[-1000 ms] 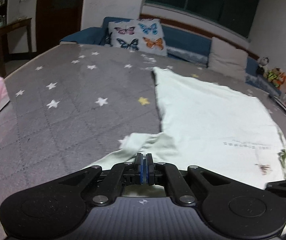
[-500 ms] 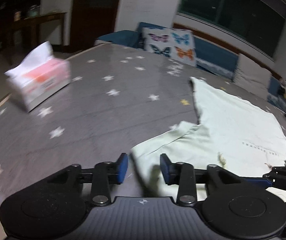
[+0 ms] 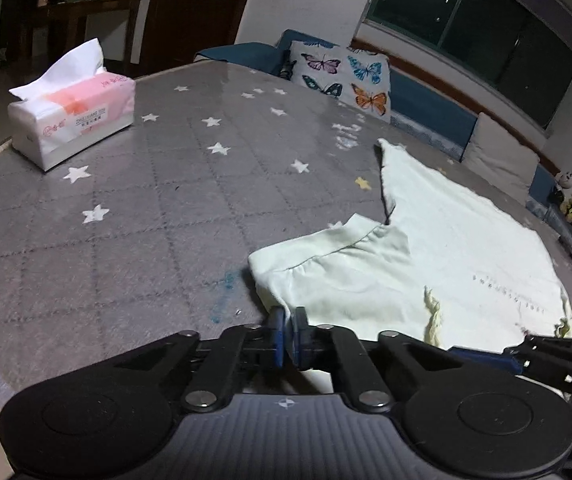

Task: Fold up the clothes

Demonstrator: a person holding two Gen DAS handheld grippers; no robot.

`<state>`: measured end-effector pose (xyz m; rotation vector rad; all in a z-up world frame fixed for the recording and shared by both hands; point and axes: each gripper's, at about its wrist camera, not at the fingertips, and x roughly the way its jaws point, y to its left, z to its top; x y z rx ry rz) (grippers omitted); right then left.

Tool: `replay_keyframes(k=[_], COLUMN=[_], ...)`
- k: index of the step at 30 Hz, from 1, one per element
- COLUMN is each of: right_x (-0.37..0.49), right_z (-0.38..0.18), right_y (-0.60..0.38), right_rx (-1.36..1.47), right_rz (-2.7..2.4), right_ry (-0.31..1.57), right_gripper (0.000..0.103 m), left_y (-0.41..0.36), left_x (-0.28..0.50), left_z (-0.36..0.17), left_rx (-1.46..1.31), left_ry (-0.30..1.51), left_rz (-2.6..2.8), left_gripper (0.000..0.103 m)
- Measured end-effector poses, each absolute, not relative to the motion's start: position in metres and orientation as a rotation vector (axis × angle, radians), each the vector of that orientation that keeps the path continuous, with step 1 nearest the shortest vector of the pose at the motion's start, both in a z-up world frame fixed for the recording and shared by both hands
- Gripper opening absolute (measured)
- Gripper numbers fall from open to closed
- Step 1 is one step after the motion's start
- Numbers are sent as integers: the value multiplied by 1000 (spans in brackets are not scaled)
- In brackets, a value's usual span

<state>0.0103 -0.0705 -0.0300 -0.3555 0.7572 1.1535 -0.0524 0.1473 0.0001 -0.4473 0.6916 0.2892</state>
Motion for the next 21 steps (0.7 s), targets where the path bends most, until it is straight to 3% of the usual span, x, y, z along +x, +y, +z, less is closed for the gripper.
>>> replay_keyframes(k=[8, 21], right_x=[10, 31], right_z=[-29, -8], right_y=[-74, -137], right_rx=[-340, -230], right_rz=[1157, 970], right_ry=[763, 741], right_gripper=[45, 45], left_y=[117, 51], left_x=[-52, -32], left_z=[40, 36], left_rx=[-371, -237], left_ry=[544, 561], left_rz=[98, -229], left_gripper=[1, 1])
